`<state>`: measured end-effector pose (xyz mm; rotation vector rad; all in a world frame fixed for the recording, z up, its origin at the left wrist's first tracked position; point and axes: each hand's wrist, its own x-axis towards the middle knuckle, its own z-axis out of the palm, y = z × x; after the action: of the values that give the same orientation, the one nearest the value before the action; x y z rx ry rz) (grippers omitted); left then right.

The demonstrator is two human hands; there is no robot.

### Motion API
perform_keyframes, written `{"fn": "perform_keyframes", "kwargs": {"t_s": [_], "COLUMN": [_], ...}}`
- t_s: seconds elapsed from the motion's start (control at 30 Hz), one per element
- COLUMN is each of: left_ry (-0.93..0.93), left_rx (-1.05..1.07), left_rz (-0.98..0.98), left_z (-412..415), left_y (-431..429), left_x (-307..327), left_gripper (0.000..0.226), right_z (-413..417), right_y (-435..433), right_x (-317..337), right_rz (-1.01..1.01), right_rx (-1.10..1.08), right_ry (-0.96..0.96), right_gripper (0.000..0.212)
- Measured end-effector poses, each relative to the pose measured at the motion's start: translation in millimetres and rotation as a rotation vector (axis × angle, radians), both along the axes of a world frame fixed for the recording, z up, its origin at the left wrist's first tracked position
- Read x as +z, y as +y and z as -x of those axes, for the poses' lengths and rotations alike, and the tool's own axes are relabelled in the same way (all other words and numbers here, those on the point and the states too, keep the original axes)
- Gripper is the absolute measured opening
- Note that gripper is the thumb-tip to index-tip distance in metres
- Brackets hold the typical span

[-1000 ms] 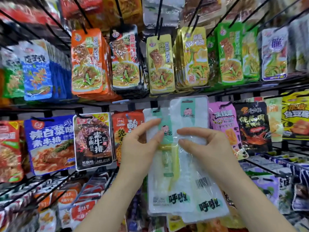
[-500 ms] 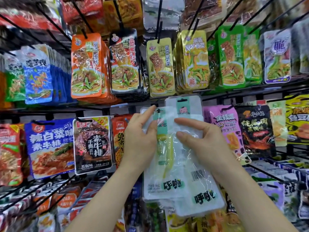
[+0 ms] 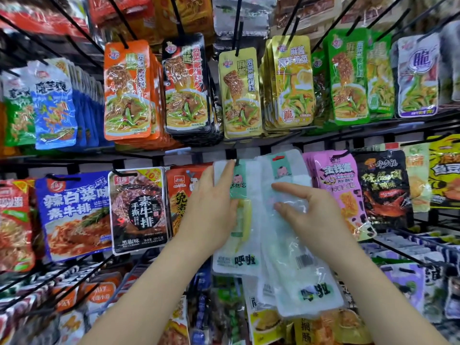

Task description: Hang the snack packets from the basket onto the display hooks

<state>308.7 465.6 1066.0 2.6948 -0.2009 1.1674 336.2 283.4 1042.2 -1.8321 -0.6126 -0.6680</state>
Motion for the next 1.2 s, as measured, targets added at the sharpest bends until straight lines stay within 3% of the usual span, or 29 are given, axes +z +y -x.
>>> {"fn": "perform_keyframes", "kwargs": {"t_s": [0.13, 0.23, 0.37, 0.53, 0.8, 0.87, 0.9, 0.97, 1.03, 1.1, 1.2], "left_ry": [-0.104, -0.229, -0.084, 0.035, 0.092, 0.035, -0.025, -0.021, 0.205, 0.335, 0.245], "left_rx": [0.181, 0.18, 0.189, 0.325, 0.364, 0.239, 0.124, -0.145, -0.429, -0.507, -0.46], "left_rz": [-0.219, -0.357, -0.561, -0.656, -0.717, -0.609, -0.452, 0.087, 0.617, 0.806, 0.908], "left_z": [4, -1, -15, -39, -51, -41, -32, -7, 21, 31, 30], "left_y": [-1, 1, -6, -5, 3, 4, 3, -7, -26, -40, -50], "left_x": [-12, -23, -28, -19, -9, -10, -13, -22, -32, -47, -57], "left_gripper": [0.083, 0.084, 0.084, 0.085, 0.076, 0.056, 0.042, 0.025, 0.041, 0.056, 0.061], "right_z": [1, 1, -2, -8, -7, -4, -4, -2, -1, 0, 3], "right_y": [-19, -28, -33, -20, -10, -9, -9, -7, -2, 6, 16], "right_x": [-2, -4, -9, -20, -26, -26, -26, -27, -27, -29, -31], "right_rz": [-0.049, -0.094, -0.206, -0.368, -0.281, -0.291, -0.3, -0.332, -0.383, -0.431, -0.478], "right_rx": [-0.066, -0.051, 0.08, 0.253, 0.146, 0.142, 0.141, 0.139, 0.126, 0.112, 0.152], "right_ry": [-0.047, -0.048, 0.0, 0.129, 0.038, 0.019, 0.007, -0.008, -0.025, -0.059, -0.068], "right_gripper": [0.033, 0.032, 0.033, 0.029, 0.033, 0.036, 0.037, 0.041, 0.044, 0.047, 0.046]}}
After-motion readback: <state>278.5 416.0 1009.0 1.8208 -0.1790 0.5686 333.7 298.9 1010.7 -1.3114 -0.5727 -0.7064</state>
